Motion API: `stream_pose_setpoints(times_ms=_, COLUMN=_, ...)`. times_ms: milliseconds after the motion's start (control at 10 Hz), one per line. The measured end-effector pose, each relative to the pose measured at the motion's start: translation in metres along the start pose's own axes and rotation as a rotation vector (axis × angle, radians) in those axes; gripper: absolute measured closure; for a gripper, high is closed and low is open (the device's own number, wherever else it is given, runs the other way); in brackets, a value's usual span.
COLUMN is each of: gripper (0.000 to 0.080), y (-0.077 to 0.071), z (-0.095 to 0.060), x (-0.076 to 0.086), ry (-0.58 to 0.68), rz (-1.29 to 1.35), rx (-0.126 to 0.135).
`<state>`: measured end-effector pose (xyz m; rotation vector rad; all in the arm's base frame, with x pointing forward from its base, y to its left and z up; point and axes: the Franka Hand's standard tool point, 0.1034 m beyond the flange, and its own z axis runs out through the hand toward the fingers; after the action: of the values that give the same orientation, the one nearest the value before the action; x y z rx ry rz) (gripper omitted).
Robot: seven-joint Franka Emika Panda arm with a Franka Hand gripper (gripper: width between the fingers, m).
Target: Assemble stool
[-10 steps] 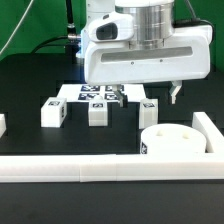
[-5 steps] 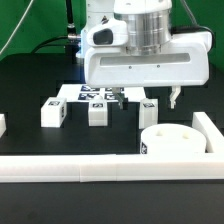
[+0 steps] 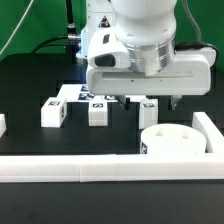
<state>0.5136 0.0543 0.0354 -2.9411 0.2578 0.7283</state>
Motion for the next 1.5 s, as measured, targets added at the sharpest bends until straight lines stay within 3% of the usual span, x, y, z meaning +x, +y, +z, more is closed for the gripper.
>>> stream_pose_setpoints(times_ms=500, gripper=0.015, y=0.005, z=0.015, x=-0.009, ry=-0.386, rz=0.004, rx=-0.029)
stream_pose_setpoints(times_ms=900, gripper=0.015, y=0.002, z=0.026, x=-0.017, ry=-0.611, rz=-0.012, rx=-0.049)
stream_pose_setpoints(times_ms=1200, gripper=0.015, y=0.0, z=0.029, x=-0.011, ry=-0.608, rz=-0.025, rx=-0.046)
stream_pose_setpoints(times_ms=1400, gripper=0.0417, y=0.0, z=0.033, x=-0.011, ry=-0.609, rz=-0.026, rx=-0.046)
stream_pose_setpoints(times_ms=1500, gripper=0.0417, y=0.0, z=0.033, x=-0.011, ry=-0.608, rz=-0.027, rx=-0.047)
